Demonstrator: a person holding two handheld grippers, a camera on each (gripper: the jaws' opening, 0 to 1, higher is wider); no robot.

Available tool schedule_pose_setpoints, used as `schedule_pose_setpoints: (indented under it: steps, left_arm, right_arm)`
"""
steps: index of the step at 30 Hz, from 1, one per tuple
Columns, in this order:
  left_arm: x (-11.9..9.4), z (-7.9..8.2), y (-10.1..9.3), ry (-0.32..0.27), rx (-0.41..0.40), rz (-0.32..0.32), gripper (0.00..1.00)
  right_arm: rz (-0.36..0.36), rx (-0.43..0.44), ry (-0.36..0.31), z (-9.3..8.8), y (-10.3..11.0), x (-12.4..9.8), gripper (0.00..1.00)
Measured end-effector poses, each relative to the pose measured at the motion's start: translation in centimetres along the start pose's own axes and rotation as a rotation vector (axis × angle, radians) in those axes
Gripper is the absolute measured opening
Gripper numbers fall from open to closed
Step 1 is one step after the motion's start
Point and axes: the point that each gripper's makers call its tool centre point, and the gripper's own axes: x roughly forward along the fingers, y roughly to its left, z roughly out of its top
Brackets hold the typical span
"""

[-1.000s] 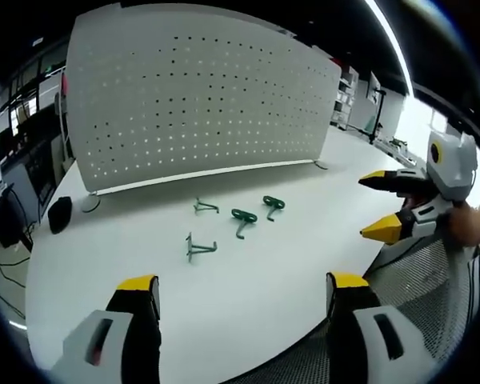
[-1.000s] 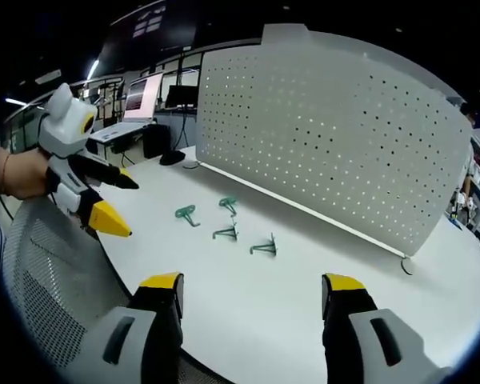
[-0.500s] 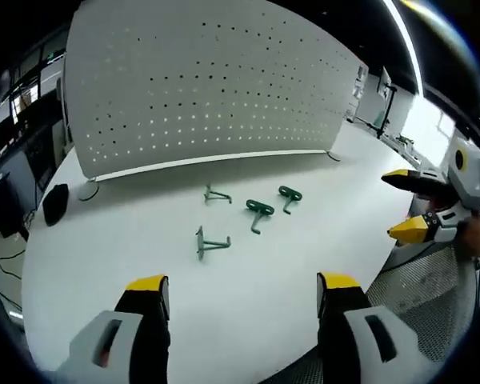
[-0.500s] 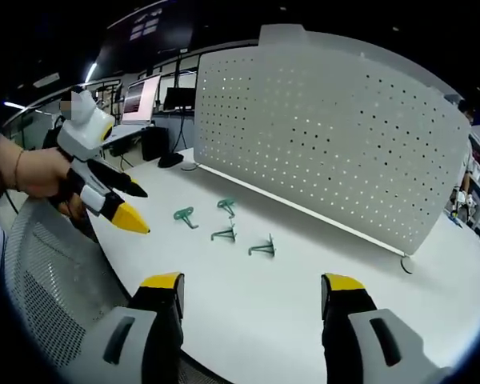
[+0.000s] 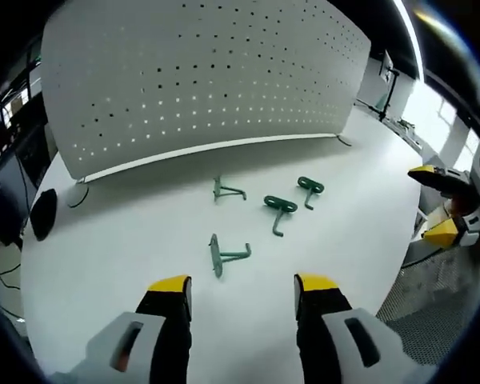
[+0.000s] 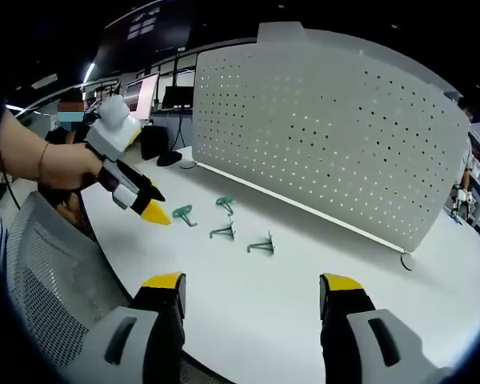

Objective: Insert the hook assembly into the mounting plate slot until the hook locks in place.

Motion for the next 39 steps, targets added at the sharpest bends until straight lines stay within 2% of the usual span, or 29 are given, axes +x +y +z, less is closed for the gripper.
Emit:
schedule_pose_setpoints:
  steps: [14, 17, 25, 32, 39]
  left_arm:
    - [2.3, 0.5, 1.1, 0.080, 0.029, -0.007, 0.27]
    - [2.6, 0.3, 1.3, 0.111, 0.028, -0.013, 0.25]
    - [3.1, 0.2, 1.3, 0.149, 0.019, -0.031, 0.18]
    - [3.4, -0.4, 1.0, 0.203, 0.053, -0.048, 0.10]
    - [3.4, -0.9, 0.8, 0.230, 0.105, -0.056, 0.04]
  right_arm:
    - [0.003, 0.003, 0.013, -0.3, 0.0, 0.1, 0.64]
    - [0.008, 0.003, 0.018, -0.4, 0.1, 0.1, 0.63]
    - [0.015, 0.000, 0.025, -0.5, 0.3, 0.1, 0.63]
    - [0.010, 0.005, 0.021, -0.4, 0.1, 0.1, 0.62]
    - [0.013, 0.005, 0.019, -0.3, 0.2, 0.1, 0.62]
